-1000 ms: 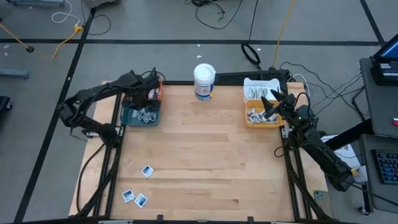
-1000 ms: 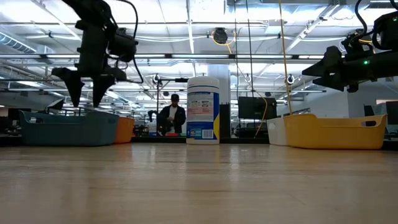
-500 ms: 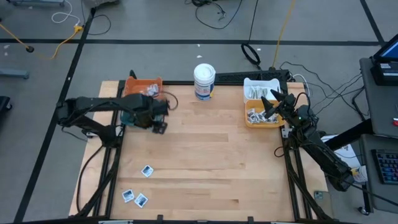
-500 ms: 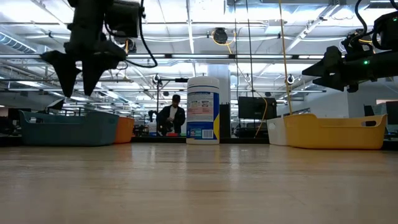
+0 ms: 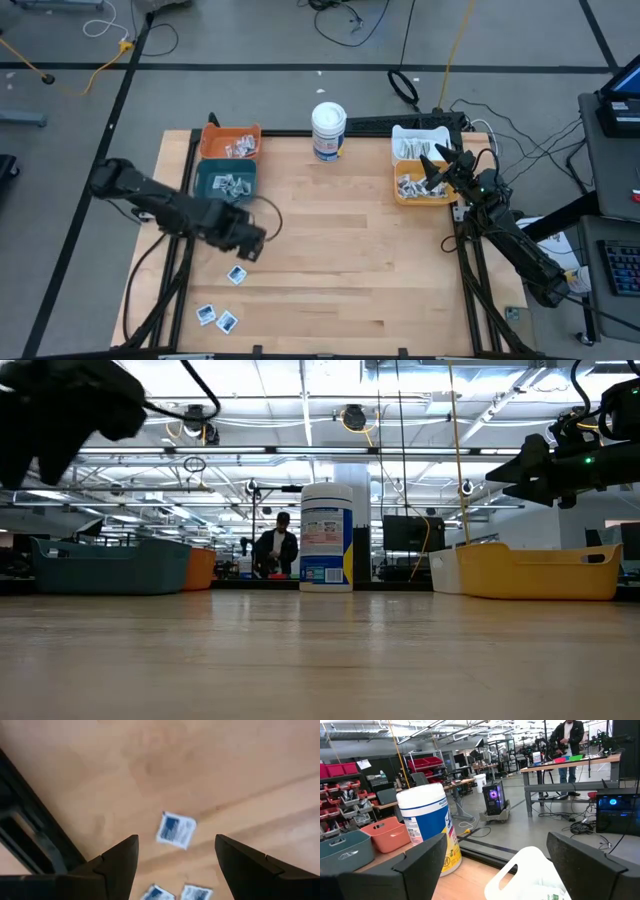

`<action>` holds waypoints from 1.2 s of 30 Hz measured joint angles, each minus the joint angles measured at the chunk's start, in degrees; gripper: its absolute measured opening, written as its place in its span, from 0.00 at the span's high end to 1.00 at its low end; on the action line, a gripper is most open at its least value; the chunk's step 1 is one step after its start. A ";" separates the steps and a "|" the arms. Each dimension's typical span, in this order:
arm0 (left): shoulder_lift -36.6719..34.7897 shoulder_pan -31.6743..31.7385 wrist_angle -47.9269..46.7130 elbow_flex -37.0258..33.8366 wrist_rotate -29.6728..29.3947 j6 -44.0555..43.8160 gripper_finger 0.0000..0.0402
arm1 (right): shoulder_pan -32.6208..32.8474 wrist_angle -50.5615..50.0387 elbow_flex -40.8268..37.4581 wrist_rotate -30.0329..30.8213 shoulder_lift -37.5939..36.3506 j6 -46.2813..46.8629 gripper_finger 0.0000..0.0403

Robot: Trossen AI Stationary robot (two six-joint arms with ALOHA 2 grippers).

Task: Pick & Place First Aid Supplies
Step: Put the blue pad into the blue bin

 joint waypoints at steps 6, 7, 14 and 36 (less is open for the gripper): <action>0.00 -8.91 4.22 0.00 -0.13 -10.56 0.33 | -0.02 0.00 0.02 0.02 0.00 0.01 0.16; 0.00 -9.90 4.92 0.00 -0.14 -11.89 0.33 | -0.02 0.00 0.02 0.00 -0.02 0.00 0.16; 1.04 -15.15 7.86 -1.82 -0.54 -19.12 0.33 | -0.01 0.00 0.01 0.02 -0.01 0.02 0.16; 14.16 -17.24 23.54 -11.66 -1.59 -12.50 0.33 | -0.01 -0.01 0.01 0.02 0.00 0.00 0.16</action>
